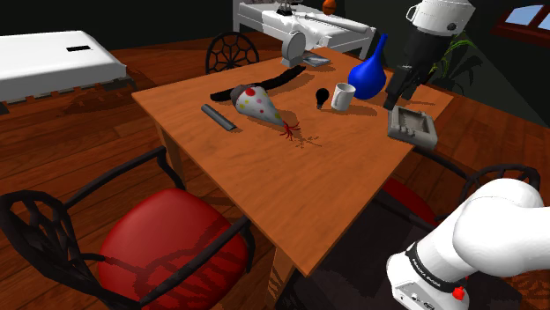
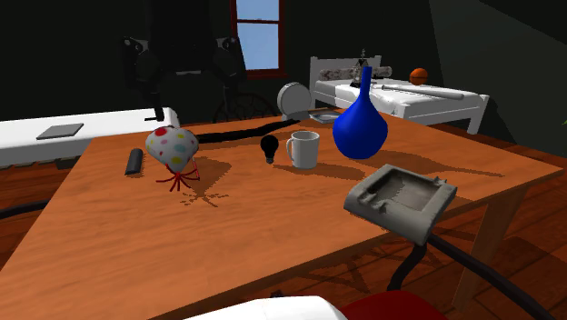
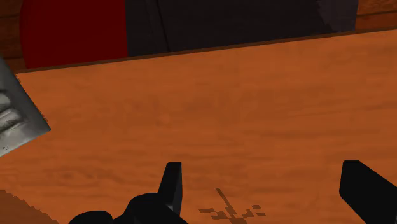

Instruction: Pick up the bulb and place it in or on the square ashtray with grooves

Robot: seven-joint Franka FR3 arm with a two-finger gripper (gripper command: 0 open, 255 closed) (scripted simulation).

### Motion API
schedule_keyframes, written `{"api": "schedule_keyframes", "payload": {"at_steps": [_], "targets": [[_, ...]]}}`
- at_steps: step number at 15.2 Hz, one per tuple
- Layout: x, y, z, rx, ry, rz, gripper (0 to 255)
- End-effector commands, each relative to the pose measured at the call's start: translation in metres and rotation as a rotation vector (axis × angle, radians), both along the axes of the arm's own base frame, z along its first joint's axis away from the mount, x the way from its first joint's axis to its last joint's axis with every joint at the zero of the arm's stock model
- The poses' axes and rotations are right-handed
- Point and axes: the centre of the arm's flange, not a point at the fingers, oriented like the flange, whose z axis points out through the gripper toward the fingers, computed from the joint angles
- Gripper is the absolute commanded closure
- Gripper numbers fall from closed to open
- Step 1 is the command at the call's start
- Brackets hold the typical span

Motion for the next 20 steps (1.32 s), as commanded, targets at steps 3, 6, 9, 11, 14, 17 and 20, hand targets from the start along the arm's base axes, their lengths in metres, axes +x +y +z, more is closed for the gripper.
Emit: {"api": "schedule_keyframes", "payload": {"at_steps": [3, 6, 9, 11, 14, 17, 20], "targets": [[0.020, -0.011, -0.011, 0.008, -0.012, -0.020, 0], [0.050, -0.028, -0.028, 0.021, -0.030, -0.050, 0], [0.080, -0.046, -0.044, 0.034, -0.048, -0.080, 0], [0.099, -0.058, -0.054, 0.042, -0.060, -0.100, 0], [0.128, -0.077, -0.070, 0.055, -0.078, -0.130, 0], [0.157, -0.097, -0.085, 0.067, -0.096, -0.160, 0], [0.186, -0.117, -0.100, 0.080, -0.114, -0.190, 0]]}}
